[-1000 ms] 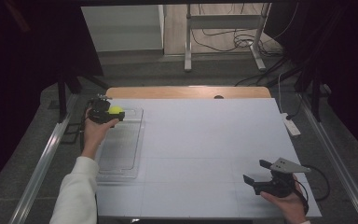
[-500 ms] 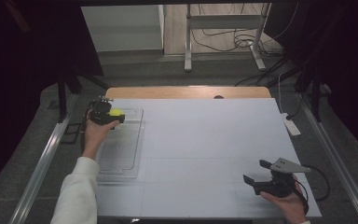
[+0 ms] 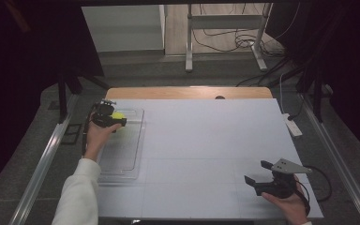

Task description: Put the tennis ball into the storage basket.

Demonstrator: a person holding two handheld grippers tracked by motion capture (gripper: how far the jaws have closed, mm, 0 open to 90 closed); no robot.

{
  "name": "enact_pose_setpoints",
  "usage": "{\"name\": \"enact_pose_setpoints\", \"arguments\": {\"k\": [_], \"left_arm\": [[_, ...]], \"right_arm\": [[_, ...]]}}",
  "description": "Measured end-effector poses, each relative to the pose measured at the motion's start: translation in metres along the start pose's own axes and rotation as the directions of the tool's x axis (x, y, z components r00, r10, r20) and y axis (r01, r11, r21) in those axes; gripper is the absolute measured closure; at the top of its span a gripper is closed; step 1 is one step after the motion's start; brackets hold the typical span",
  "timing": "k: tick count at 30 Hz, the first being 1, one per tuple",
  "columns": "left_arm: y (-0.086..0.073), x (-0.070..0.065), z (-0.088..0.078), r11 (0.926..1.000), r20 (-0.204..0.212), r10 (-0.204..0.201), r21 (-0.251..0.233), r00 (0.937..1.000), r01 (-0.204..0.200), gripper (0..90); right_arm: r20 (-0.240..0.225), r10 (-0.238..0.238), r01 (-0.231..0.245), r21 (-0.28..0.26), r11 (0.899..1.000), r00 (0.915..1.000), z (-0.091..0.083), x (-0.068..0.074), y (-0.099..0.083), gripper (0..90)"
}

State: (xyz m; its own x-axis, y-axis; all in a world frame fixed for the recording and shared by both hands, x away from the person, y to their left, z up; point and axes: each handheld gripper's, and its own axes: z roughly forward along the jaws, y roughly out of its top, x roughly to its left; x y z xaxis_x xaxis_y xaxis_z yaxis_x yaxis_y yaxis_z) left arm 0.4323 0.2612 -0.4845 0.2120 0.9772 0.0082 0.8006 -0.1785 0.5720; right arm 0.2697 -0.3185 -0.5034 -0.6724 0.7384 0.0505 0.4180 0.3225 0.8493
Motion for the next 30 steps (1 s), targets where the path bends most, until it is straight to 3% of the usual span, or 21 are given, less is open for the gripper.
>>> {"name": "enact_pose_setpoints", "arguments": {"k": [16,30], "left_arm": [[-0.0008,-0.0041,0.0078,0.9984,-0.021,0.023,0.052,0.9995,-0.022,25.9],[-0.0017,-0.0051,0.0103,0.9987,-0.028,0.018,0.049,0.9994,-0.017,25.3]], "right_arm": [[-0.001,0.001,-0.001,0.003,1.000,1.0000,0.0004,-0.0001,-0.0003,8.9],[0.000,0.003,-0.003,0.004,1.000,1.0000,0.0005,-0.0005,-0.0005,8.9]]}}
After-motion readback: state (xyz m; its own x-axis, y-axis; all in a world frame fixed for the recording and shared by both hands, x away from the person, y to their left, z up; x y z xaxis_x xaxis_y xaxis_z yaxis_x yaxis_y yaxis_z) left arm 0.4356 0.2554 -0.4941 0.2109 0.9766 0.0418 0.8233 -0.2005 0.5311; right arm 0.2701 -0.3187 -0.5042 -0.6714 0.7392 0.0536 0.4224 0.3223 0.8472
